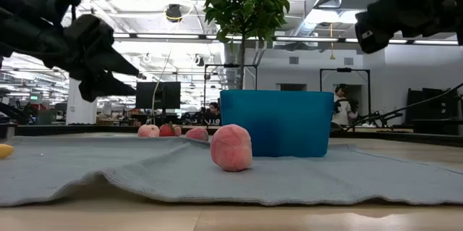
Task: Pick and placing Produce into tupperware
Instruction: Put the peach into the bin
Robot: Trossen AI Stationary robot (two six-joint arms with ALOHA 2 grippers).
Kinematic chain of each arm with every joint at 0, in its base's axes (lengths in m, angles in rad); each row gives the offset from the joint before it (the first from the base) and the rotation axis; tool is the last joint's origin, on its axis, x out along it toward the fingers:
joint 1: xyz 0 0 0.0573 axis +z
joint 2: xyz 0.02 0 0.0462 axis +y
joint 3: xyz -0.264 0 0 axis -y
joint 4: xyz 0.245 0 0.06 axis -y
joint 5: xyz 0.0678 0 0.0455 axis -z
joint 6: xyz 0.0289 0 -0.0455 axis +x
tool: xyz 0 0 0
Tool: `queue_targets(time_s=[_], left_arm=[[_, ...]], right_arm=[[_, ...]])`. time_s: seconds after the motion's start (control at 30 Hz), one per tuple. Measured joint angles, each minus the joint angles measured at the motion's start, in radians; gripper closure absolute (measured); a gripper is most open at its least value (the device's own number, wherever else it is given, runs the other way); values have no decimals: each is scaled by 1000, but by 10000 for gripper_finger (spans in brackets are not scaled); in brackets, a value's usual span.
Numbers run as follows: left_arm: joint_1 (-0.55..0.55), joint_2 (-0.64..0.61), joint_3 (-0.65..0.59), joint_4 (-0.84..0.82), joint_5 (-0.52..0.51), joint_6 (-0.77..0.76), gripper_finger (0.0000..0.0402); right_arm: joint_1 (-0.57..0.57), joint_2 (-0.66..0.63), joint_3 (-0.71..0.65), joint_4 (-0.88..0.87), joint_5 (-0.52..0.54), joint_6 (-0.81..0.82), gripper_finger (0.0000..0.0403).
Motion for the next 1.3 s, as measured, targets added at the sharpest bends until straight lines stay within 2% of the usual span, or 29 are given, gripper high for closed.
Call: queue_targets(time_s=[0.13, 0.3, 0.5, 0.63, 0.9, 1.3], left_arm=[[-27, 123, 52, 37, 0, 7, 86], [-75, 312, 166, 31, 8, 87, 86], [-78, 520, 284, -69, 22, 90, 86], [-78, 616, 315, -92, 22, 85, 86], [-78, 717, 370, -106, -40, 83, 86], [-74, 775, 399, -148, -28, 63, 93]], right_arm=[[0, 2, -1, -36, -1, 28, 280], [0, 8, -1, -34, -3, 31, 280], [0, 7, 0, -24, -3, 42, 280], [1, 21, 0, -48, -3, 68, 280], [1, 65, 0, -51, -3, 84, 280], [1, 132, 0, -2, -3, 84, 280]])
